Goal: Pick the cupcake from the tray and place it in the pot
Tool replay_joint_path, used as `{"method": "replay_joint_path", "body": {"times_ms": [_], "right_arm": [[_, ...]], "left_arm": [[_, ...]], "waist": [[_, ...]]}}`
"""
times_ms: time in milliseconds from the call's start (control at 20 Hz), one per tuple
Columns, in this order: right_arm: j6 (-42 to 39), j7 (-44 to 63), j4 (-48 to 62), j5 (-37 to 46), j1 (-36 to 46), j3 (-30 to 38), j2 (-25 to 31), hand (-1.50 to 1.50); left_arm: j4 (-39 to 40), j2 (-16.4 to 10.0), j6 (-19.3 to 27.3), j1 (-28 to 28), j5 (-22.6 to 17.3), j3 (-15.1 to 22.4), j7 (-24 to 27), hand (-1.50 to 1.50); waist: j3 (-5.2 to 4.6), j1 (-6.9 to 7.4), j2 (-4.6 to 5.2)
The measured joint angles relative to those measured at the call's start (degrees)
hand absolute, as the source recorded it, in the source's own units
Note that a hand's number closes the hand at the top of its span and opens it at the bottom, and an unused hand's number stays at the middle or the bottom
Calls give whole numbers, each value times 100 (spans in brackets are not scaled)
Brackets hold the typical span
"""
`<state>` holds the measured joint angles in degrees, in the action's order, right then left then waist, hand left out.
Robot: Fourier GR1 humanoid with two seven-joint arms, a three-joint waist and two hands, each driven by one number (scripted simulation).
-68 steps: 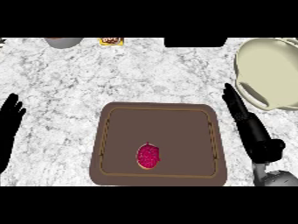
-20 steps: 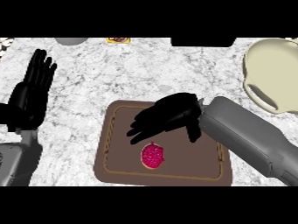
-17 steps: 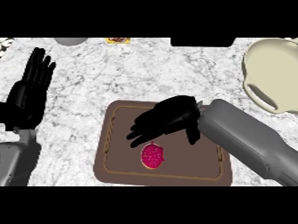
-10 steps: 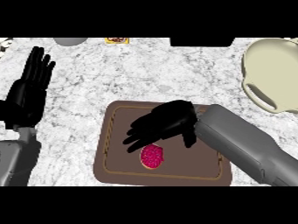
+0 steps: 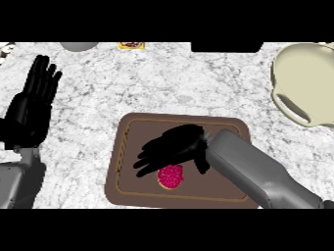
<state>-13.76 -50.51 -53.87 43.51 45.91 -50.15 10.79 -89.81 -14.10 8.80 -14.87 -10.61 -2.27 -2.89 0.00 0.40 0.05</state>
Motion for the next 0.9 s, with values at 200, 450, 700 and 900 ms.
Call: {"method": "replay_joint_path", "body": {"times_ms": [200, 450, 700, 900], "right_arm": [[59, -57, 110, 366, -159, 69, -270, -150], [56, -136, 349, 728, -195, 202, -612, -150], [210, -390, 296, 1055, -252, 32, -711, 150], [403, -601, 84, 1198, -389, -51, -695, 150]], "left_arm": [[57, 40, -11, -34, 90, -30, 11, 0], [-41, 62, -76, 14, 95, -90, -57, 0], [-5, 75, -161, 42, 68, -149, -11, 0], [98, 136, -120, -17, 155, -138, 62, 0]], "waist": [[-4, -8, -12], [-14, 2, -35], [-29, 3, -72], [-33, -13, -78]]}}
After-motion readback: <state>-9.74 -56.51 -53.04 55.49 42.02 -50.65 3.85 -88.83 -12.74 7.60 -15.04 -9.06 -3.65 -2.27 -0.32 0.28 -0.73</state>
